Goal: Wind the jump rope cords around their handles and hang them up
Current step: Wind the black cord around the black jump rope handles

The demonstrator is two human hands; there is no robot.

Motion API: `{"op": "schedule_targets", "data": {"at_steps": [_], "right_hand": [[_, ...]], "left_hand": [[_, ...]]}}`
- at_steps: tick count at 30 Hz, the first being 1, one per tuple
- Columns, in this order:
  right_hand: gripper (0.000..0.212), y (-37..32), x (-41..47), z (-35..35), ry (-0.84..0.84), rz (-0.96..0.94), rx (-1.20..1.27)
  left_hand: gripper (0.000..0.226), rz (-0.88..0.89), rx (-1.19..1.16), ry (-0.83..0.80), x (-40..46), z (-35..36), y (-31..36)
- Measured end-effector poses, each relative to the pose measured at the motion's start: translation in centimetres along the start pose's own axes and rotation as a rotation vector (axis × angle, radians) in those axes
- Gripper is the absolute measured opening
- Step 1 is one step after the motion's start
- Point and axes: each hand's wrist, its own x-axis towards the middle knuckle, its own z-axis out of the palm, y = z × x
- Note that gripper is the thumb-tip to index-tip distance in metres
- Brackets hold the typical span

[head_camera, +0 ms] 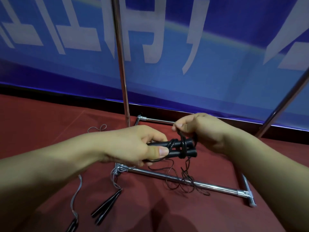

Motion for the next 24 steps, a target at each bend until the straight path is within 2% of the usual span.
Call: {"op": "schedule_targets", "data": {"at_steps": [2, 4, 7, 9, 10, 13, 17, 20, 24], "right_hand": [[0.042, 0.1, 0.0, 0.3, -0.06, 0.03, 0.104], [0.037, -0.1, -0.2, 0.9, -0.09, 0.062, 0.212], [0.034, -0.3, -0.2, 1.3, -0.067, 0.066, 0.288], [0.046, -0.3, -0.1, 1.5, -0.033, 0.046, 0.282], [0.045, -0.3, -0.2, 1.8, -0.023, 0.039, 0.277], [0.027, 0.1, -0.1, 2.8, -0.007, 0.074, 0.294], [0.023, 0.1, -0.1, 4.1, 0.065, 0.076, 0.27], [0.027, -0.1, -0.4, 4.9, 0.106, 0.066, 0.238], [0.02, -0.7, -1.0, 6.3, 0.121, 0.091, 0.248]], "left_hand": [[0.024, 0.015, -0.069, -0.036, -0.3, 0.1, 0.2], [0.024, 0.036, -0.101, -0.054, -0.5, 0.1, 0.4], [0.025, 0.045, -0.165, 0.004, -0.9, -0.2, 0.6], [0.028, 0.057, -0.224, 0.078, -0.9, -0.4, 0.7], [0.028, 0.062, -0.257, 0.127, -0.9, -0.4, 0.8], [0.032, 0.067, -0.322, 0.29, -0.6, -0.6, 0.6], [0.026, 0.062, -0.353, 0.45, -0.2, -1.0, -0.2], [0.032, 0.044, -0.33, 0.545, 0.2, -1.2, -0.6], [0.036, 0.008, -0.236, 0.659, 0.9, -1.6, -1.5]]}}
